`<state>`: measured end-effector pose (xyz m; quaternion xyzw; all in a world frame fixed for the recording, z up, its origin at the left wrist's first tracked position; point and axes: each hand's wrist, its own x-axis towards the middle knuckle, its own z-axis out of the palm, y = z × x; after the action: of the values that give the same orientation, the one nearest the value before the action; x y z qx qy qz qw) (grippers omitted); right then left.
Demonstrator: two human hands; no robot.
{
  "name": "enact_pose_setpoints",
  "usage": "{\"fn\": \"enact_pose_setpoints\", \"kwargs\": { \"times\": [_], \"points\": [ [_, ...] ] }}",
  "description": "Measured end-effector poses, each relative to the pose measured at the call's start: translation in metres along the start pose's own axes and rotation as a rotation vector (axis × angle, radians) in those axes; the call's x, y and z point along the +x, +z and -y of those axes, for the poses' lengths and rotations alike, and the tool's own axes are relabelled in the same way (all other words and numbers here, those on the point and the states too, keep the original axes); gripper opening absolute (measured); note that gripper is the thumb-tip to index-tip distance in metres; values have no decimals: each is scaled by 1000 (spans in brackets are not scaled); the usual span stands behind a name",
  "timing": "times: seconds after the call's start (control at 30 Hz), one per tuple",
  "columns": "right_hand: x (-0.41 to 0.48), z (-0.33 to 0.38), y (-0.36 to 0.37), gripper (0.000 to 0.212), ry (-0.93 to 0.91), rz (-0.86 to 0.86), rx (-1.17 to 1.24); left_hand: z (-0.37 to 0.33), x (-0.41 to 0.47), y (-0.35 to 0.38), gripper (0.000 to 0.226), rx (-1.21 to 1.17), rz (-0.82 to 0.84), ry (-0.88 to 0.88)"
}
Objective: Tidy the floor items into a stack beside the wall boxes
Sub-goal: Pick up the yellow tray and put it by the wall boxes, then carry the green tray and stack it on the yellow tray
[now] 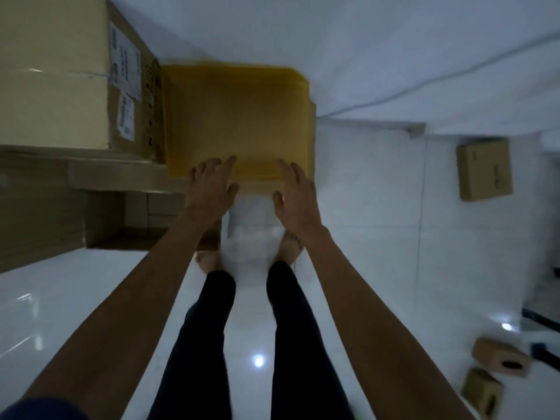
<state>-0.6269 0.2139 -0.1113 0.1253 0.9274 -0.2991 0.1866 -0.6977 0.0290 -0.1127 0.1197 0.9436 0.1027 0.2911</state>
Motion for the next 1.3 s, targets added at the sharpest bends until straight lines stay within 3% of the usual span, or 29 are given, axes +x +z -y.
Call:
{"fn": "enact_pose_setpoints", "kwargs": {
  "times": [0.17,0.37,0.53,0.83,1.3],
  "points": [
    [-126,26,-78,48,205,-147,237,-27,-99,-78,52,-289,-53,58],
    [-266,56,-115,38,444,-443,382,-54,-193,-140,40,-164,-6,280],
    [-390,83,-106,34,652,-699,572,-101,-255,-146,38,-114,39,488],
    [-597,73,-40,34,1067,-1137,805,-224,-391,-78,33,56,241,881],
    [-875,-5,63,36,1533,-1401,943,-346,-658,122,33,273,581,1248]
  ]
}}
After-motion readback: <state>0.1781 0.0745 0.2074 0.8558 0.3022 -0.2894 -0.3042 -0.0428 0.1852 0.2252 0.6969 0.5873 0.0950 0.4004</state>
